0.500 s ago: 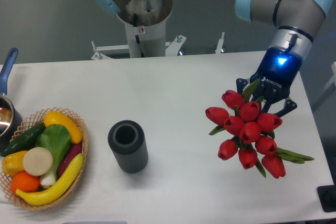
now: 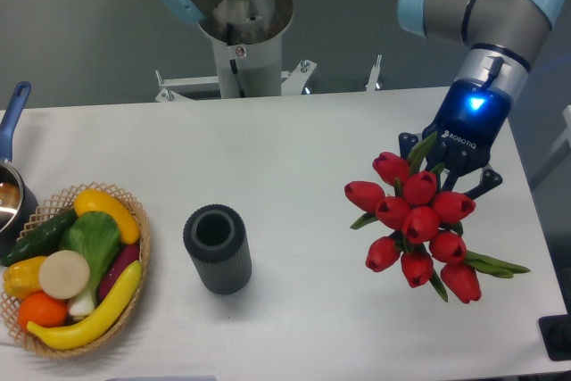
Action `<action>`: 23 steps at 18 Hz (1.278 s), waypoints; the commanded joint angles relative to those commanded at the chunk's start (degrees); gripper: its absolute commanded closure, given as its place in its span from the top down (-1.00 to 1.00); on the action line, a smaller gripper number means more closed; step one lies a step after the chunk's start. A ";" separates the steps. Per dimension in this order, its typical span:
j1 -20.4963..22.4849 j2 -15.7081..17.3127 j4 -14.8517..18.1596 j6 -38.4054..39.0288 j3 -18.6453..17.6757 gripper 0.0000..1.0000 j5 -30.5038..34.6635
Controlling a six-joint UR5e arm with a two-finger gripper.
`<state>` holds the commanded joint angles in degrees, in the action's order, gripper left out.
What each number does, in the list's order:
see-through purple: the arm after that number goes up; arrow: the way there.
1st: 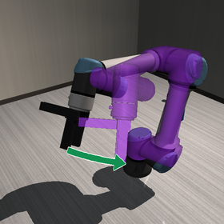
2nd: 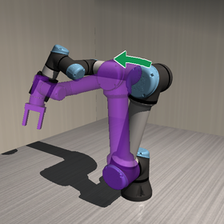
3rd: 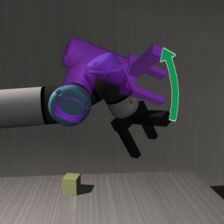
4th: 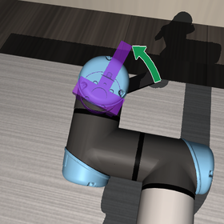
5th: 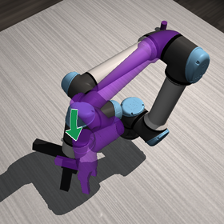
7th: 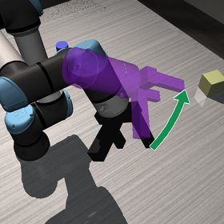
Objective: Insert the flowers into the vase
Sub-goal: 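Carry the red tulip bunch with the gripper over the grey vase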
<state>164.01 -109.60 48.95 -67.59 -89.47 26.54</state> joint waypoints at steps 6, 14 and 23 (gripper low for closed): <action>-0.96 0.26 -0.09 0.00 -0.09 -0.49 -0.61; -2.02 -0.79 -2.72 -1.14 -2.63 -0.49 -14.76; -9.04 -0.44 -2.99 -3.25 -5.89 -0.49 -22.76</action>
<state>154.96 -110.04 45.97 -70.83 -95.36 3.78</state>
